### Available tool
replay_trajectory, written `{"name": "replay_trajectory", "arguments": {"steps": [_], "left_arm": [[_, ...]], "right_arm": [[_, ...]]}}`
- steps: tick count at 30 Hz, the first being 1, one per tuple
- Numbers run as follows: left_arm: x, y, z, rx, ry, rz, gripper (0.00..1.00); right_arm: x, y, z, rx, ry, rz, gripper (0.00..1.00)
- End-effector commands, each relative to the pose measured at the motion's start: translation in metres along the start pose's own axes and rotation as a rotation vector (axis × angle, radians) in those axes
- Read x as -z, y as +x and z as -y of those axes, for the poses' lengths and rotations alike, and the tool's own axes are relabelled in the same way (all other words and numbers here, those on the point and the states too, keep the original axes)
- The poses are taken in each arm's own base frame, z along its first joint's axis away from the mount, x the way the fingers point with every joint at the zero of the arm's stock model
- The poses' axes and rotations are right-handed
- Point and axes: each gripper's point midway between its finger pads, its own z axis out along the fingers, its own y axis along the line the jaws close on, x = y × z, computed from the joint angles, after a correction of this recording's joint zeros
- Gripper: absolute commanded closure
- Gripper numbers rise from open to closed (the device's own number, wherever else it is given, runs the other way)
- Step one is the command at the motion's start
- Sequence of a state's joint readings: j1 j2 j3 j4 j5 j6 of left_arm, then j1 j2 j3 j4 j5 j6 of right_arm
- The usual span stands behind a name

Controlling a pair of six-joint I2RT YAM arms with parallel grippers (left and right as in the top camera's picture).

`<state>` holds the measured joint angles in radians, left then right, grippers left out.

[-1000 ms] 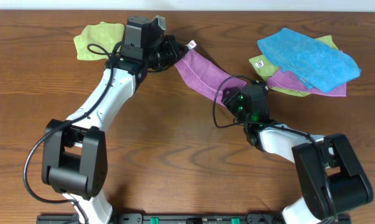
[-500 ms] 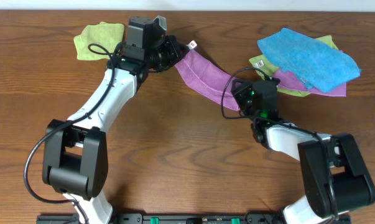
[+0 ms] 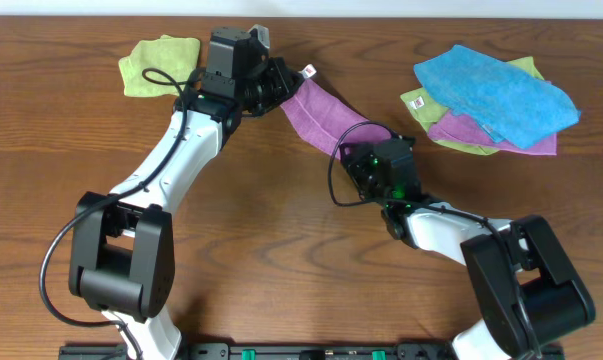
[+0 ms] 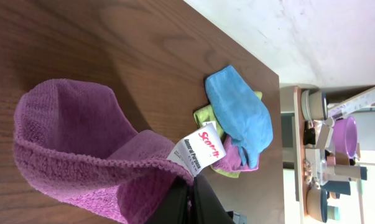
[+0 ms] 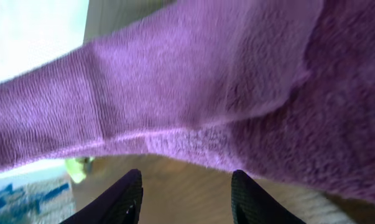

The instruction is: Fold the cloth

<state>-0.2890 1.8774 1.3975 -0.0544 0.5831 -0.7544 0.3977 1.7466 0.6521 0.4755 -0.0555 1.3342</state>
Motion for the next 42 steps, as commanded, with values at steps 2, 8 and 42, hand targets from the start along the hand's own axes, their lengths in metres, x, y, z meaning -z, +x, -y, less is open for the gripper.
{"name": "replay_trajectory", "arguments": {"steps": [2,8,42], "left_arm": [[0.003,-0.011,0.009,-0.040,0.011,0.029,0.94],[0.003,-0.011,0.009,-0.040,0.011,0.030,0.94],[0.006,-0.019,0.003,-0.031,-0.007,0.057,0.94]], "right_arm": [[0.000,-0.023,0.008,-0.032,0.028,0.113,0.53],[-0.010,-0.029,0.021,-0.041,0.043,0.129,0.53],[-0.002,-0.091,0.040,-0.065,0.074,0.271,0.83]]}}
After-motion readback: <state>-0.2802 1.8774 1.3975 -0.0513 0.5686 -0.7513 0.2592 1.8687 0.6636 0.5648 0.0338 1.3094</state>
